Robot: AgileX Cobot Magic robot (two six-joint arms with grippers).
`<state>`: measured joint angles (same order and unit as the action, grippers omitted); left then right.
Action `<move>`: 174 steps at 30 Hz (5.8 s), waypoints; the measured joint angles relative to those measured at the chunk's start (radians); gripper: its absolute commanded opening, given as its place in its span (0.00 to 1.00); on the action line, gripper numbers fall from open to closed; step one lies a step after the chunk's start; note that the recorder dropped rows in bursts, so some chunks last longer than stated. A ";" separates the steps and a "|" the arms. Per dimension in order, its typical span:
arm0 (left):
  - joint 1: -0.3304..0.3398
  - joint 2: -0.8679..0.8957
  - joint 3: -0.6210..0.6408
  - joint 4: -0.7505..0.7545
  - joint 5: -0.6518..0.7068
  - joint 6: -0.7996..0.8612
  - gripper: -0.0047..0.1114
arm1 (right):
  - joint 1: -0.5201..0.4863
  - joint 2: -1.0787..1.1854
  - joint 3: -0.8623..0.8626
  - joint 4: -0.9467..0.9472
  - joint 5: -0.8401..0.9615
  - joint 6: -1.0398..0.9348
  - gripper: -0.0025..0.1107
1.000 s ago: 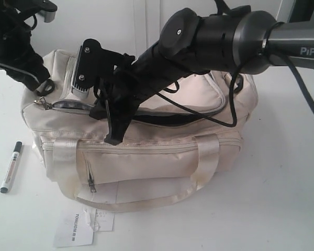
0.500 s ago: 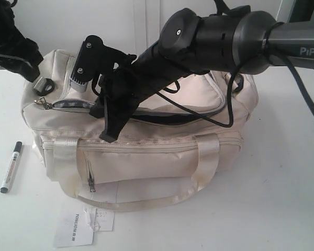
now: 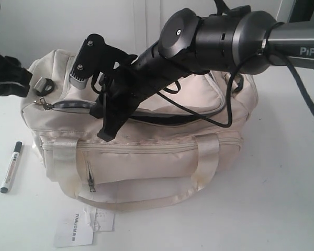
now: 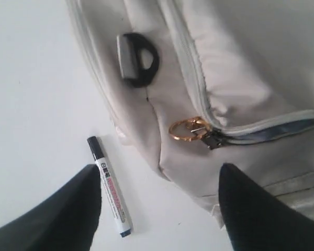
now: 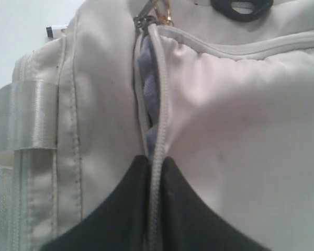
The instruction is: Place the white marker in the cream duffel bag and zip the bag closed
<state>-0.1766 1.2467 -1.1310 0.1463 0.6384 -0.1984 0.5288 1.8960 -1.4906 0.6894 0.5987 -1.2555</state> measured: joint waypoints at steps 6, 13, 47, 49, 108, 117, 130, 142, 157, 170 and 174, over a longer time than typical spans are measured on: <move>0.022 -0.090 0.138 -0.069 -0.120 -0.160 0.62 | 0.000 0.000 0.000 -0.009 -0.002 0.023 0.16; 0.024 -0.125 0.254 -0.104 -0.186 -0.485 0.62 | 0.000 0.000 0.000 -0.012 -0.002 0.025 0.16; 0.024 -0.016 0.404 -0.257 -0.530 -0.634 0.04 | 0.000 -0.056 0.000 -0.149 0.098 0.215 0.38; 0.024 -0.016 0.404 -0.257 -0.530 -0.634 0.04 | 0.000 -0.056 0.000 -0.151 0.103 0.194 0.38; 0.024 -0.018 0.408 -0.259 -0.537 -0.634 0.04 | -0.030 -0.132 0.000 -0.047 -0.637 0.313 0.02; 0.024 -0.018 0.408 -0.259 -0.534 -0.634 0.04 | -0.030 -0.133 0.000 0.030 -0.664 0.313 0.02; 0.024 -0.041 0.408 -0.251 -0.502 -0.616 0.68 | -0.030 -0.133 0.000 0.035 -0.677 0.313 0.02; 0.024 -0.128 0.408 -0.129 -0.373 -0.491 0.70 | -0.030 -0.133 0.000 0.035 -0.679 0.313 0.02; 0.024 -0.230 0.412 0.477 -0.114 -0.475 0.04 | -0.030 -0.133 0.000 0.035 -0.679 0.315 0.02; 0.118 0.069 0.364 0.238 -0.177 -0.473 0.44 | -0.030 -0.133 0.000 0.035 -0.679 0.315 0.02; 0.192 0.104 0.364 0.085 -0.231 -0.376 0.45 | -0.030 -0.133 0.000 0.035 -0.679 0.315 0.02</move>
<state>0.0154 1.3503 -0.7674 0.2314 0.4076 -0.5744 0.4985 1.7627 -1.4906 0.7245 -0.0801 -0.9406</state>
